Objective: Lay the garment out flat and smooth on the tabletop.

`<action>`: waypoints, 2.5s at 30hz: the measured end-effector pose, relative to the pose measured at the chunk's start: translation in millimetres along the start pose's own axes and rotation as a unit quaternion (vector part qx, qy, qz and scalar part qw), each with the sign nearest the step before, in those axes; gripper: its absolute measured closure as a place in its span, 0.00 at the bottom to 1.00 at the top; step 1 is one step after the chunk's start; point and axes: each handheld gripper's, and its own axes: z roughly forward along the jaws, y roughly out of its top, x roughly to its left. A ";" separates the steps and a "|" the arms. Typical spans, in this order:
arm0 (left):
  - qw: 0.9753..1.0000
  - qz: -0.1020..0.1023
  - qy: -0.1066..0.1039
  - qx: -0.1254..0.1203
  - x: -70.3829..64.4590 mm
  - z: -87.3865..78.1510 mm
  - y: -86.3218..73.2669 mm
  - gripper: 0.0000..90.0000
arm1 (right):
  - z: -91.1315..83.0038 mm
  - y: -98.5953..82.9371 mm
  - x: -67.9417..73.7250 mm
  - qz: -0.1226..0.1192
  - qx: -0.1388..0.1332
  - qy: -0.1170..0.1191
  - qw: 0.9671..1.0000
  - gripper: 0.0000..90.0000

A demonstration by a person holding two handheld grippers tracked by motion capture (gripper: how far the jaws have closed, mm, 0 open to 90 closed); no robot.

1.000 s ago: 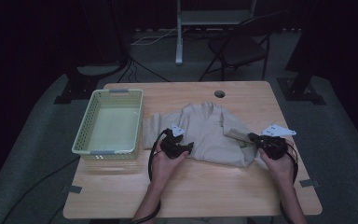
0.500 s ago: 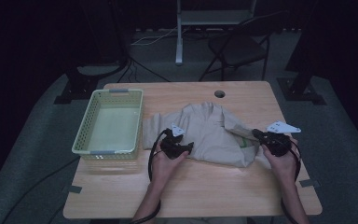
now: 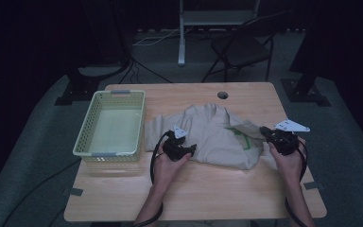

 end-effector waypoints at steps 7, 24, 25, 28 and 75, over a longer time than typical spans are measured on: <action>1.000 -0.001 -0.001 0.000 -0.1 -0.2 -0.2 0.46 | 1.2 3.1 -3.3 0.011 -0.004 -0.009 1.000 0.95; 1.000 0.000 -0.001 0.000 -0.5 -0.3 -0.4 0.46 | 2.1 7.0 -15.2 0.046 -0.003 -0.048 0.998 0.98; 1.000 0.000 -0.001 0.000 -0.4 -0.4 -0.4 0.46 | 1.9 7.0 -15.7 0.049 -0.003 -0.051 0.997 0.98; 1.000 0.000 -0.001 0.000 -0.4 -0.3 -0.4 0.46 | 1.4 6.7 -17.6 0.057 -0.003 -0.061 0.997 0.98; 1.000 0.006 0.003 0.001 -2.1 -0.3 -0.5 0.46 | -0.8 -5.7 -28.4 0.099 -0.007 -0.083 0.992 0.80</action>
